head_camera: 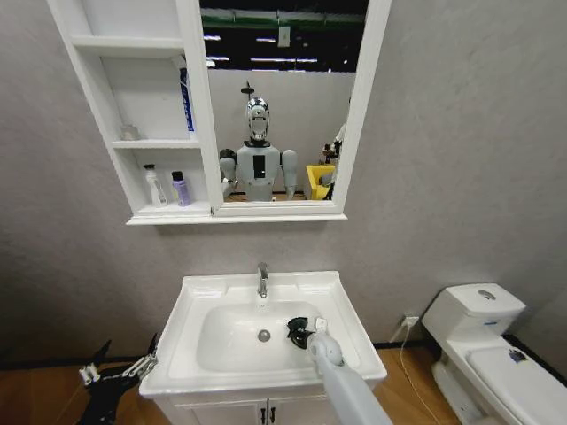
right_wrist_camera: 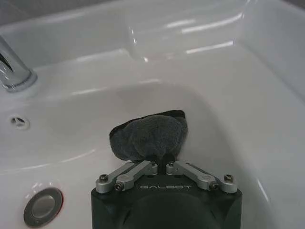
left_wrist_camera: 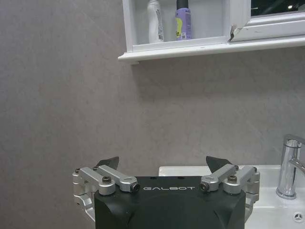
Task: Move facial cleanser and shampoo from washbasin to cabinet, then wipe washbasin with towel.
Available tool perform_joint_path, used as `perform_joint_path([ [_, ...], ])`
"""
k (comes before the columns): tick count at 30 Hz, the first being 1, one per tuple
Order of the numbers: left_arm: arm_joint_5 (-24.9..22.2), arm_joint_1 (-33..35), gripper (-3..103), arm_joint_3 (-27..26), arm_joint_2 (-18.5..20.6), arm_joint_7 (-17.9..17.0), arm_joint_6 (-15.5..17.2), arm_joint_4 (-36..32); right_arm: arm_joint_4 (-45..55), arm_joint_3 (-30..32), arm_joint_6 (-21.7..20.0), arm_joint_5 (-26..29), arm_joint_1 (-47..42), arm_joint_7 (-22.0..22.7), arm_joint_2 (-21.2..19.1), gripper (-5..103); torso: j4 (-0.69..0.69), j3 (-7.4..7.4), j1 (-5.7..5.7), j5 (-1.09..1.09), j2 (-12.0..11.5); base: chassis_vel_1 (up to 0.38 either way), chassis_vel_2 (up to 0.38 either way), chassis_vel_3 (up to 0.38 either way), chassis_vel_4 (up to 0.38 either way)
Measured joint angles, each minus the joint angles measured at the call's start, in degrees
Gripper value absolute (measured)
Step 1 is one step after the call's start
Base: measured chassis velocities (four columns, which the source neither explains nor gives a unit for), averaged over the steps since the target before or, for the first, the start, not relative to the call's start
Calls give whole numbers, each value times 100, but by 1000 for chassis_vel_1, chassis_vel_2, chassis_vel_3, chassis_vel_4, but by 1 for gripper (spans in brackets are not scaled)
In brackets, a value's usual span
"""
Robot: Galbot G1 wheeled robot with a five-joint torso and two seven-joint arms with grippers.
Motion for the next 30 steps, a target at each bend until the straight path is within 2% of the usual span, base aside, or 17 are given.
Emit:
perform_joint_path([
  [2, 0, 0, 100, 0, 0, 0, 0, 0, 318, 27, 359, -447, -103, -281, -112, 3, 1, 0, 0, 1, 0, 0, 0, 0, 0],
  [7, 0, 0, 100, 0, 0, 0, 0, 0, 809, 292, 653, -865, -151, -604, -331, 3, 2, -1, 0, 0, 0, 0, 0, 0, 0],
  [9, 0, 0, 100, 0, 0, 0, 0, 0, 813, 411, 714, -1011, -127, -694, -391, 3, 2, 0, 0, 1, 0, 0, 0, 0, 0],
  [11, 0, 0, 100, 0, 0, 0, 0, 0, 569, 689, 929, -1324, 21, -972, -543, 1, 1, -1, 0, 0, 0, 0, 0, 0, 0],
  [12, 0, 0, 100, 0, 0, 0, 0, 0, 385, 769, 1006, -1326, 128, -1128, -618, 5, 0, -1, 0, 1, 0, 0, 0, 0, 0],
  [13, 0, 0, 100, 0, 0, 0, 0, 0, 385, 769, 1006, -1326, 128, -1128, -618, 5, 0, -1, 0, 1, 0, 0, 0, 0, 0],
  [16, 0, 0, 100, 0, 0, 0, 0, 0, -170, 831, 1434, -1138, 483, -1654, -759, 21, 2, 0, 0, 3, -1, 0, 0, 0, 0],
  [17, 0, 0, 100, 0, 0, 0, 0, 0, -170, 831, 1434, -1138, 483, -1654, -759, 21, 2, 0, 0, 3, -1, 0, 0, 0, 0],
  [19, 0, 0, 100, 0, 0, 0, 0, 0, -369, 816, 1535, -1024, 702, -1928, -808, 32, 5, 0, 1, 0, -1, 0, 0, 0, 0],
  [20, 0, 0, 100, 0, 0, 0, 0, 0, -369, 816, 1535, -1024, 702, -1928, -808, 32, 5, 0, 1, 0, -1, 0, 0, 0, 0],
  [23, 0, 0, 100, 0, 0, 0, 0, 0, -520, 763, 1455, -1026, 847, -1798, -766, 48, 4, 0, 0, 1, -1, 0, 0, 0, 0],
  [24, 0, 0, 100, 0, 0, 0, 0, 0, -520, 763, 1455, -1026, 847, -1798, -766, 48, 4, 0, 0, 1, -1, 0, 0, 0, 0],
  [26, 0, 0, 100, 0, 0, 0, 0, 0, -548, 738, 1332, -981, 892, -1662, -737, 59, 4, -1, 0, 1, -1, 0, 0, 0, 0],
  [27, 0, 0, 100, 0, 0, 0, 0, 0, -548, 738, 1332, -981, 892, -1662, -737, 59, 4, -1, 0, 1, -1, 0, 0, 0, 0],
  [30, 0, 0, 100, 0, 0, 0, 0, 0, -490, 704, 1217, -964, 891, -1402, -732, 76, 3, -1, 0, 1, -1, 0, 0, 0, 0],
])
